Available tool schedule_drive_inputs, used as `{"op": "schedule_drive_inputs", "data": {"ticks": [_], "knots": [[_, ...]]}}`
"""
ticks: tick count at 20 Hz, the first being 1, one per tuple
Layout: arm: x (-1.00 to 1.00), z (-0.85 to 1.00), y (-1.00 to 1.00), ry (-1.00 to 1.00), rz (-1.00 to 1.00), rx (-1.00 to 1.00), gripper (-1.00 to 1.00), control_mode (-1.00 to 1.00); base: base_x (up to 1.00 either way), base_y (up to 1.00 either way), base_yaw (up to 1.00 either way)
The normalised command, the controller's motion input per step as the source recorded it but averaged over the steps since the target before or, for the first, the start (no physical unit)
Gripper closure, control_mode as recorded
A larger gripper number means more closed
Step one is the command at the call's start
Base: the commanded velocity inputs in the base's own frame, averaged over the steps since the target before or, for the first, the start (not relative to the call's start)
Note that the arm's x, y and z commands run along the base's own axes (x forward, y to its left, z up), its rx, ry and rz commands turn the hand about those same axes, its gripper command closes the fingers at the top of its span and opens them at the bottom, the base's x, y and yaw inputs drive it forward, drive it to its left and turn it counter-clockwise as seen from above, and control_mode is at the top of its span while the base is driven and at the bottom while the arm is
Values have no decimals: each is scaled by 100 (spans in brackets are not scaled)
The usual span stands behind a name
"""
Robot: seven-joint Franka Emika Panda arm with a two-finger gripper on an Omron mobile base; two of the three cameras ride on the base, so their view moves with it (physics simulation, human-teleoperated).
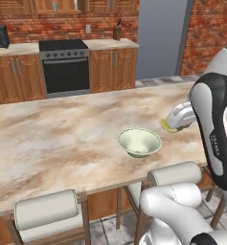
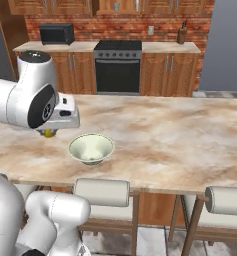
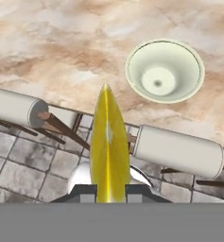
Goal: There is a bowl on the dining counter. Grab a lemon wedge from the fridge and place it in the bowl. Then get the liquor bottle and glass cup from the cabinet and place them next to the bowl.
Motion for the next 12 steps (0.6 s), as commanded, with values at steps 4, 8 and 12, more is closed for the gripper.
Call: {"op": "schedule_drive_inputs", "data": {"ticks": [4, 8, 12], "knots": [[27, -38, -4, 14, 0, -5, 100, -100, 0, 0, 0], [37, -37, -4, 11, 0, -5, 100, -100, 0, 0, 0], [47, -35, -3, 10, 0, -4, 100, -100, 0, 0, 0]]}}
